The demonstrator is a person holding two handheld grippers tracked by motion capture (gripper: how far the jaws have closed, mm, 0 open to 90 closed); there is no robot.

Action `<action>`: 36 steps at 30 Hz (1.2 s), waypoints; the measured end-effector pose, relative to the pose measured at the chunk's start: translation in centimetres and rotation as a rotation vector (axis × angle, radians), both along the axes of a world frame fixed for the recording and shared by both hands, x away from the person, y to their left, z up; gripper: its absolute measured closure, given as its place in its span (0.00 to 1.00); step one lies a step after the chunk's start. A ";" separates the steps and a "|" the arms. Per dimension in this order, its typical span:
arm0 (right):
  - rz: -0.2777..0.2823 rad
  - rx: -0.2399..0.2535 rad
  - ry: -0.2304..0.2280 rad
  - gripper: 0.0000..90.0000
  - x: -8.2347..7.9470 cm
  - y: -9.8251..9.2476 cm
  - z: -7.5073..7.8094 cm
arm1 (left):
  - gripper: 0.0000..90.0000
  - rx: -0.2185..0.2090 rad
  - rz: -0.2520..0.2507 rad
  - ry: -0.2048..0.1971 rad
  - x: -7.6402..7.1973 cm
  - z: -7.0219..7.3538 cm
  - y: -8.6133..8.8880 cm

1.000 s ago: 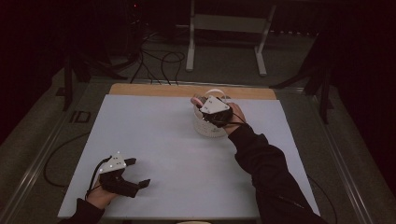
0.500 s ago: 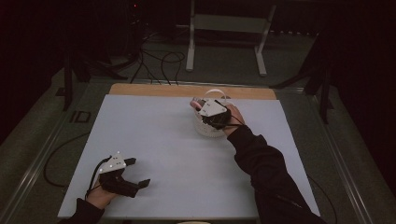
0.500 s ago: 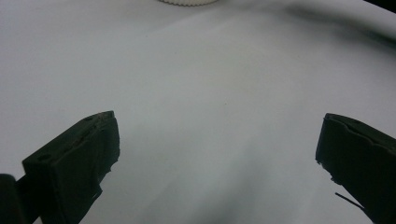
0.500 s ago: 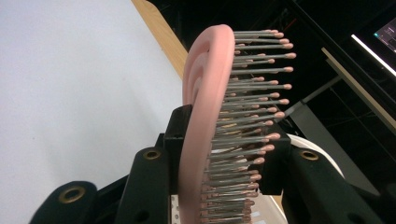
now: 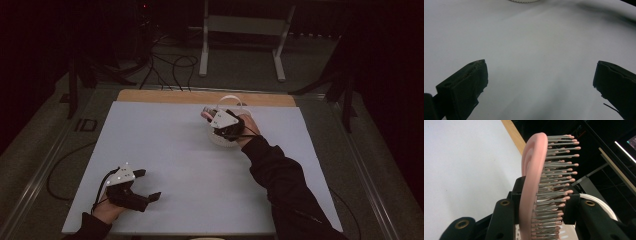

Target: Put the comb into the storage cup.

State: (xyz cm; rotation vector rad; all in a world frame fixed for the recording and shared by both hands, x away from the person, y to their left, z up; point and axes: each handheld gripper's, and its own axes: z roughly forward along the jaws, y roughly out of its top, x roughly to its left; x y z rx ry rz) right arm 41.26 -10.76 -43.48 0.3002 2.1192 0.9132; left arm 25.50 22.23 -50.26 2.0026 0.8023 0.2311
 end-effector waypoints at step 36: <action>0.010 0.039 0.056 0.54 -1.1 -0.7 -0.6 | 0.00 0.006 -0.001 -0.002 0.0 0.0 -0.1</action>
